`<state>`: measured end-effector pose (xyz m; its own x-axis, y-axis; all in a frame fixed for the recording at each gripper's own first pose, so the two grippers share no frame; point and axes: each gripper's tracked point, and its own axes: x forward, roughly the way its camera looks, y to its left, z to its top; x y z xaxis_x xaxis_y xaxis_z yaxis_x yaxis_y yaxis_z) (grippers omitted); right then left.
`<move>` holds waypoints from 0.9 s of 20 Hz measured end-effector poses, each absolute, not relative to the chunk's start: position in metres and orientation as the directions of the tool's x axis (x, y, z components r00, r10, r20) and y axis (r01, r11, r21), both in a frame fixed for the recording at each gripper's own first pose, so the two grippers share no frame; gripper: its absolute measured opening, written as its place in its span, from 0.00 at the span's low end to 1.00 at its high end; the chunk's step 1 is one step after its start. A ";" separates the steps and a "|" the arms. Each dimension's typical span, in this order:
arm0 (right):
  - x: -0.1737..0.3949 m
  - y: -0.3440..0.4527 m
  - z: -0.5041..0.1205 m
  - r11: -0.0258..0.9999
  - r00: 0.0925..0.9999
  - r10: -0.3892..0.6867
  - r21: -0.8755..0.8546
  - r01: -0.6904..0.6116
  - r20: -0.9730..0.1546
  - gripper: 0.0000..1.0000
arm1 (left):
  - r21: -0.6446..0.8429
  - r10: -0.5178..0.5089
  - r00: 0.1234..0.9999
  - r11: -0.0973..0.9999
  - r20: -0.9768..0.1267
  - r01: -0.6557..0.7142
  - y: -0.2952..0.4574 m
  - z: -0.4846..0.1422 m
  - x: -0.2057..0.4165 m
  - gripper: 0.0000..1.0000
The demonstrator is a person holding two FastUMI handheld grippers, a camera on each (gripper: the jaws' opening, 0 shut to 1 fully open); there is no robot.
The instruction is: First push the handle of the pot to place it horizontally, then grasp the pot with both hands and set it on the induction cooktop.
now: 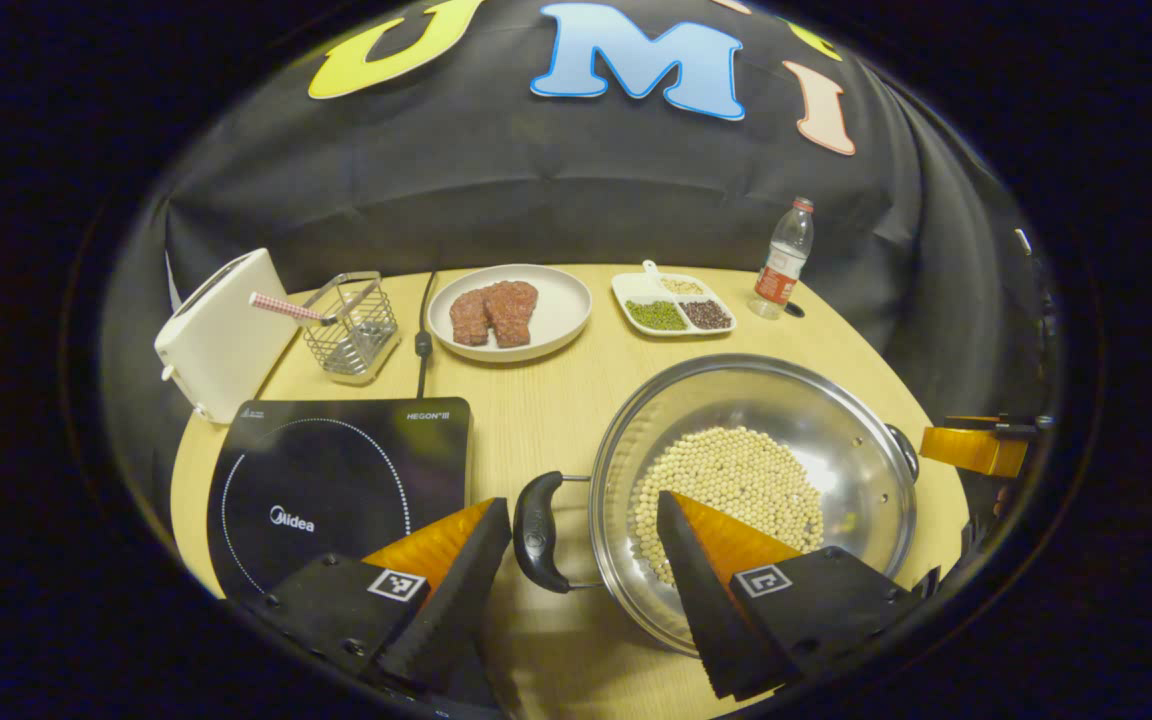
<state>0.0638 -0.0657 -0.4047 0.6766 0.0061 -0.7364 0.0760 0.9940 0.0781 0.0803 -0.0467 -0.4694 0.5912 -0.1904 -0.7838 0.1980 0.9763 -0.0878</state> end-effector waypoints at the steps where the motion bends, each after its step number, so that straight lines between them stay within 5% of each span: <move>1: 0.068 -0.066 -0.411 0.994 0.670 0.005 0.080 0.080 -0.743 1.00 | -0.085 -0.188 0.589 0.976 -0.786 0.198 -0.047 -0.472 0.081 0.97; 4: 0.077 -0.062 -0.429 0.992 0.645 0.011 0.087 0.087 -0.764 1.00 | -0.079 -0.189 0.583 0.975 -0.790 0.208 -0.048 -0.479 0.084 0.99; 10: 0.083 -0.053 -0.462 0.992 0.600 0.026 0.097 0.086 -0.800 1.00 | -0.055 -0.161 0.577 0.979 -0.800 0.197 -0.040 -0.492 0.089 0.87; 13: 0.081 -0.048 -0.475 0.988 0.565 0.041 0.118 0.101 -0.824 0.81 | -0.047 -0.155 0.564 0.979 -0.811 0.200 -0.038 -0.494 0.086 0.67; 14: 0.080 -0.043 -0.479 0.983 0.555 0.058 0.145 0.113 -0.830 0.81 | -0.047 -0.158 0.561 0.977 -0.812 0.207 -0.038 -0.498 0.088 0.73; 16: 0.082 -0.042 -0.480 0.981 0.556 0.046 0.143 0.132 -0.830 0.64 | -0.046 -0.165 0.559 0.974 -0.812 0.221 -0.039 -0.500 0.089 0.65; 18: 0.079 -0.043 -0.479 0.984 0.555 0.038 0.128 0.125 -0.831 0.63 | -0.045 -0.170 0.559 0.972 -0.811 0.229 -0.038 -0.500 0.089 0.68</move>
<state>0.0794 -0.0426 -0.4786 0.5545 0.0375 -0.8313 0.1251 0.9839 0.1279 0.0885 -0.0384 -0.4999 0.5595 -0.1698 -0.8113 0.2294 0.9723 -0.0452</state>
